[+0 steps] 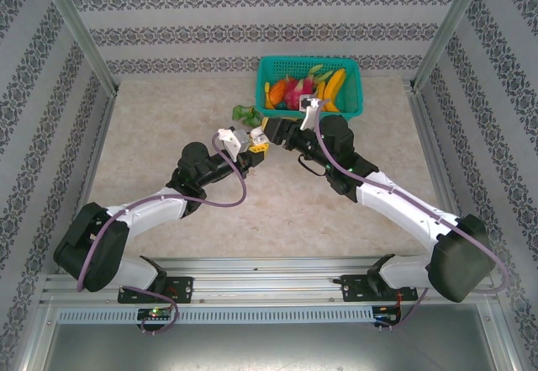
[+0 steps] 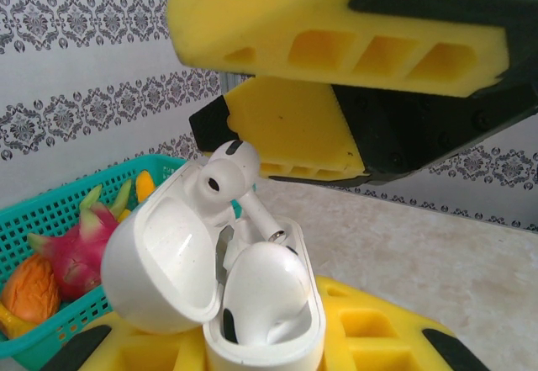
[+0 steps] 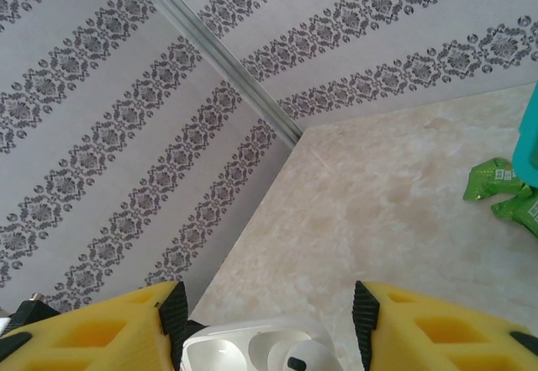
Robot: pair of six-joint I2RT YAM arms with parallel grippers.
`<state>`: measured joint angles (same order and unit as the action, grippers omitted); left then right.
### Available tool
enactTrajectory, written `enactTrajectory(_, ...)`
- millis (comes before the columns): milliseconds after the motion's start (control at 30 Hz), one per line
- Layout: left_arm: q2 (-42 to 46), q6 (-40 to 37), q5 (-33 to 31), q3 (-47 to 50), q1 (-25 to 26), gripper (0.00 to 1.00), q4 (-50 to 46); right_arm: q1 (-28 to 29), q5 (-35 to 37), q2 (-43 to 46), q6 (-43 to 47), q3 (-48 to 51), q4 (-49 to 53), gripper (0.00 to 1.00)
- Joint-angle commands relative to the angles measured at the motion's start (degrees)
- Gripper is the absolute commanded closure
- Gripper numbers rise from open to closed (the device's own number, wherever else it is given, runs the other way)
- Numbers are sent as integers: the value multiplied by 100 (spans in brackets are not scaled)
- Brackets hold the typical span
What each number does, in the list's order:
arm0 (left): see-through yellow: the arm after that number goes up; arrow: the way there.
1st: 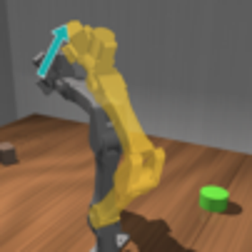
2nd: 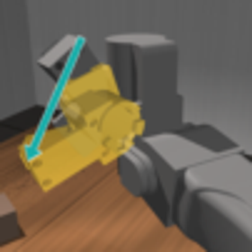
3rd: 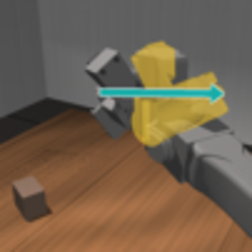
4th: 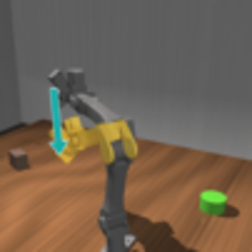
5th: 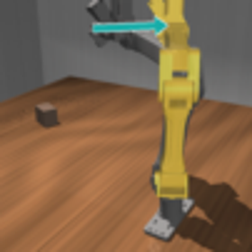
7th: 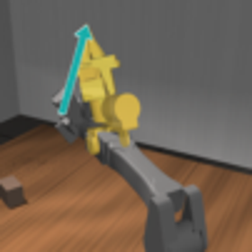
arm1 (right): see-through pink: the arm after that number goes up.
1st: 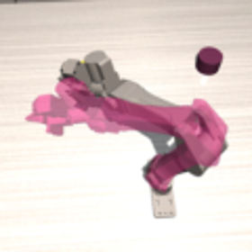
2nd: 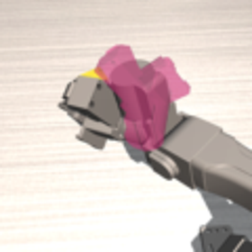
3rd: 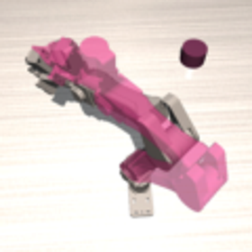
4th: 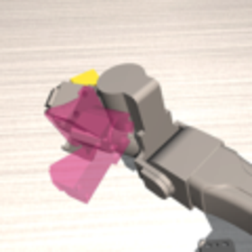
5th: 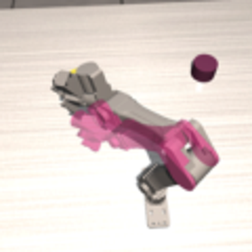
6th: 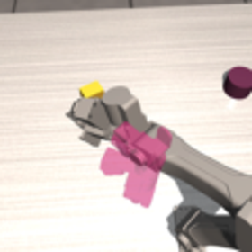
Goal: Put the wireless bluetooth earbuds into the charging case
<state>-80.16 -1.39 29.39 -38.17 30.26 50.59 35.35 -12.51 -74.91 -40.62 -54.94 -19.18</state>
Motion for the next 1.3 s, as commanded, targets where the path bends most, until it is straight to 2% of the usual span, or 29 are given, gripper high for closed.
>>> enactTrajectory(0,23,51,54,-120,-38,100,415,-52,-232,-58,-128,-201,-266,44)
enactTrajectory(1267,2,73,16,-110,-34,100,434,184,-506,288,-271,60,-288,48)
